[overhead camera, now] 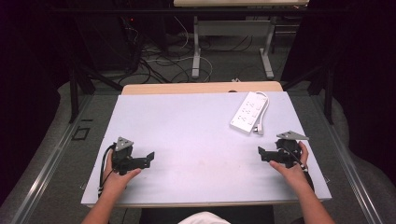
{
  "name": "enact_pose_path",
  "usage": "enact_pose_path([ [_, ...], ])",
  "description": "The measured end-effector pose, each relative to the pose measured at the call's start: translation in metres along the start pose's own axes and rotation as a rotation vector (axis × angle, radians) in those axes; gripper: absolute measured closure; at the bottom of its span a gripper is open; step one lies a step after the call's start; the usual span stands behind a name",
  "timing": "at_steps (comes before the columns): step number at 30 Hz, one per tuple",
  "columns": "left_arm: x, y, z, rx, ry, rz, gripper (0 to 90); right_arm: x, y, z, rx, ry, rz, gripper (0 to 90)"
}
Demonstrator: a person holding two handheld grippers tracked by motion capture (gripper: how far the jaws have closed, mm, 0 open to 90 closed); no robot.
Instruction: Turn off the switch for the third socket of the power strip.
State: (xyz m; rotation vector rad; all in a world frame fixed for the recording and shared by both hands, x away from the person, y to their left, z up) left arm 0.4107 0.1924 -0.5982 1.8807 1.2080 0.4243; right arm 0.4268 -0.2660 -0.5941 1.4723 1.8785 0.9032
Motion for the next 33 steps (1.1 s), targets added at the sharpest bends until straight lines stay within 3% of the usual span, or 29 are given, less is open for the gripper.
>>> enact_pose_path([
  [13,-0.004,0.001,-0.001,0.001,-0.006,0.004,0.3,0.020,0.010,-0.004,0.028,0.078,-0.057,0.3],
  [22,-0.004,0.001,0.000,-0.001,-0.003,0.008,0.6,0.025,0.022,-0.005,0.018,0.088,-0.136,13.8],
  [31,-0.004,0.001,0.000,-0.003,-0.001,0.010,1.0,0.028,0.037,-0.005,0.038,0.118,-0.142,19.1],
  [33,-0.004,0.001,-0.001,-0.004,0.000,0.009,1.0,0.028,0.040,-0.004,0.036,0.119,-0.162,21.9],
])
Point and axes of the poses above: each handheld gripper's, and its own axes: z roughly forward along the jaws, y roughly out of its top, x roughly to its left, the point moved 10 cm from there along z, roughly forward along the jaws, and after that the axes turned 5 degrees about -y, right-handed, at the moved point
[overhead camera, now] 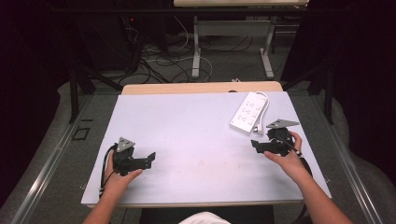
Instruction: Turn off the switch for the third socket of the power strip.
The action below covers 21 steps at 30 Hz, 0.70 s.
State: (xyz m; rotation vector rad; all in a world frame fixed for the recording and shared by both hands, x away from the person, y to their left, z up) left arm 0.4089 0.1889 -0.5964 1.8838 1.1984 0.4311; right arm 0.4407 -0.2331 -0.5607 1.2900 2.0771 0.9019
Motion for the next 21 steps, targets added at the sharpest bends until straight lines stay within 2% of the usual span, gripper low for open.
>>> enact_pose_path([
  [1,0.000,0.000,0.000,0.000,0.000,-0.001,1.0,0.001,0.001,0.000,0.003,0.001,0.006,22.9],
  [3,0.000,0.000,0.000,0.000,0.000,-0.001,1.0,0.000,0.004,0.001,0.003,0.000,-0.018,25.1],
  [9,-0.001,0.000,0.000,0.003,-0.003,0.005,1.2,0.000,0.009,0.002,0.016,-0.004,-0.042,31.9],
  [14,-0.001,0.000,0.000,0.004,-0.005,0.005,1.2,-0.004,0.017,0.002,0.002,-0.012,-0.052,36.4],
  [21,0.001,0.000,0.000,0.001,-0.001,0.013,1.3,-0.004,0.021,0.005,0.049,0.036,-0.036,40.1],
])
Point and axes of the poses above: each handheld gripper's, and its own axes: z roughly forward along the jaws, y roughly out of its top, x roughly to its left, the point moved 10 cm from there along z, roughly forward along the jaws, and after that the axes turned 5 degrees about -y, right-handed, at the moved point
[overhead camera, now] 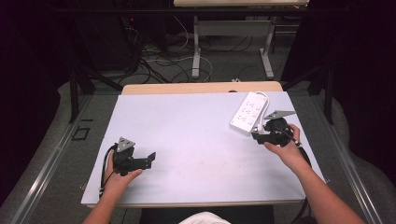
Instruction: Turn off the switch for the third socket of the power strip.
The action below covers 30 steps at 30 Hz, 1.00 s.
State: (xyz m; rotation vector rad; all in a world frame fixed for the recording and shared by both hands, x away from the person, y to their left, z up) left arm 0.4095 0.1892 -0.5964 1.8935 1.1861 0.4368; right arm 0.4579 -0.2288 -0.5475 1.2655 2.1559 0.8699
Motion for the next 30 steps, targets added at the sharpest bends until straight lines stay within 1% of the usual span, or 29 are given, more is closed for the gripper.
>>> enact_pose_path([
  [1,-0.001,0.000,0.000,-0.001,-0.003,-0.009,1.3,0.000,0.001,0.001,0.008,0.001,0.004,40.5],
  [3,-0.001,0.000,0.000,0.002,-0.003,-0.010,1.3,0.000,0.002,0.002,0.013,0.004,-0.006,41.0],
  [4,-0.001,-0.001,0.000,0.006,-0.002,-0.010,1.4,0.000,0.003,0.003,0.016,0.004,-0.004,41.3],
  [8,-0.001,0.000,0.000,0.004,-0.003,-0.009,1.5,0.001,0.006,0.007,0.034,0.006,-0.025,42.2],
  [10,-0.001,0.000,0.000,0.000,-0.003,-0.009,1.4,0.000,0.007,0.010,0.039,0.007,-0.043,42.2],
  [12,0.000,0.000,0.000,0.001,0.000,-0.001,1.5,-0.001,0.007,0.012,0.053,0.002,-0.042,42.5],
  [13,0.000,0.000,0.000,0.000,0.000,-0.001,1.5,-0.001,0.008,0.012,0.061,0.002,-0.033,42.6],
  [14,-0.001,0.000,0.000,-0.002,-0.001,-0.012,1.5,-0.003,0.008,0.014,0.068,0.003,-0.028,43.0],
  [16,-0.001,0.000,0.000,-0.003,-0.002,-0.012,1.5,-0.004,0.009,0.015,0.071,-0.001,-0.028,43.2],
  [17,-0.001,0.000,0.001,-0.003,-0.002,-0.007,1.5,-0.004,0.009,0.016,0.074,0.005,-0.021,44.0],
  [19,-0.001,0.000,0.001,-0.001,-0.002,-0.011,1.5,-0.003,0.010,0.018,0.079,0.021,-0.019,44.8],
  [20,-0.001,0.000,0.001,-0.001,-0.002,-0.010,1.6,-0.005,0.010,0.019,0.081,0.020,-0.024,45.1],
  [21,-0.001,0.000,0.001,0.000,-0.001,-0.009,1.6,-0.003,0.010,0.020,0.089,0.029,-0.016,45.1],
  [23,-0.001,0.000,0.001,0.003,0.000,-0.008,1.9,-0.004,0.011,0.021,0.103,0.022,-0.022,45.1],
  [25,0.000,-0.001,0.001,0.006,0.001,-0.007,2.1,-0.004,0.013,0.023,0.103,0.032,-0.031,45.1],
  [27,0.000,-0.001,0.001,0.008,0.001,-0.009,2.1,-0.005,0.015,0.025,0.106,0.030,-0.036,45.1],
  [28,0.000,-0.001,0.001,0.007,0.001,-0.010,2.1,-0.005,0.016,0.025,0.110,0.027,-0.044,45.1],
  [29,0.000,0.000,0.002,-0.004,0.006,-0.011,2.1,-0.005,0.017,0.026,0.110,0.029,-0.046,45.1],
  [30,0.000,0.000,0.002,-0.003,0.006,-0.011,2.1,-0.006,0.018,0.027,0.110,0.028,-0.060,45.1],
])
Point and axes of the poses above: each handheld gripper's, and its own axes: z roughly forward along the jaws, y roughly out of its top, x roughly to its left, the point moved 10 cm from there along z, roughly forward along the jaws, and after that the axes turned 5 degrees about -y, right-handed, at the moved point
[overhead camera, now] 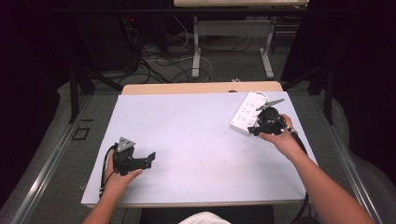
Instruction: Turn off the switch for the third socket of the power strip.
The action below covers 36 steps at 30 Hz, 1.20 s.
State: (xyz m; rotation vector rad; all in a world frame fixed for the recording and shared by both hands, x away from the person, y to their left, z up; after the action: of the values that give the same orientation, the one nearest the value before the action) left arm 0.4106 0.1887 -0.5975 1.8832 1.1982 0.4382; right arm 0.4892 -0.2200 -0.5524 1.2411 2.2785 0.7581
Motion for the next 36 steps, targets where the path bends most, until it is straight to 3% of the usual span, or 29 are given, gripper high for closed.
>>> enact_pose_path([
  [6,0.000,0.000,0.000,0.000,-0.001,0.001,2.1,-0.002,0.004,0.004,0.023,-0.012,-0.024,45.1],
  [17,0.001,0.000,-0.001,0.008,-0.005,0.002,2.1,-0.008,0.007,0.016,0.035,-0.006,-0.003,48.5],
  [20,0.000,-0.001,0.000,0.011,-0.005,0.003,2.1,-0.007,0.007,0.017,0.044,0.010,0.022,51.9],
  [27,0.000,-0.001,0.001,0.010,-0.006,0.005,2.1,-0.008,0.008,0.026,0.050,0.021,0.028,60.0],
  [36,0.000,-0.001,0.002,0.009,-0.006,0.004,2.1,-0.015,0.009,0.039,0.067,0.001,0.042,69.1],
])
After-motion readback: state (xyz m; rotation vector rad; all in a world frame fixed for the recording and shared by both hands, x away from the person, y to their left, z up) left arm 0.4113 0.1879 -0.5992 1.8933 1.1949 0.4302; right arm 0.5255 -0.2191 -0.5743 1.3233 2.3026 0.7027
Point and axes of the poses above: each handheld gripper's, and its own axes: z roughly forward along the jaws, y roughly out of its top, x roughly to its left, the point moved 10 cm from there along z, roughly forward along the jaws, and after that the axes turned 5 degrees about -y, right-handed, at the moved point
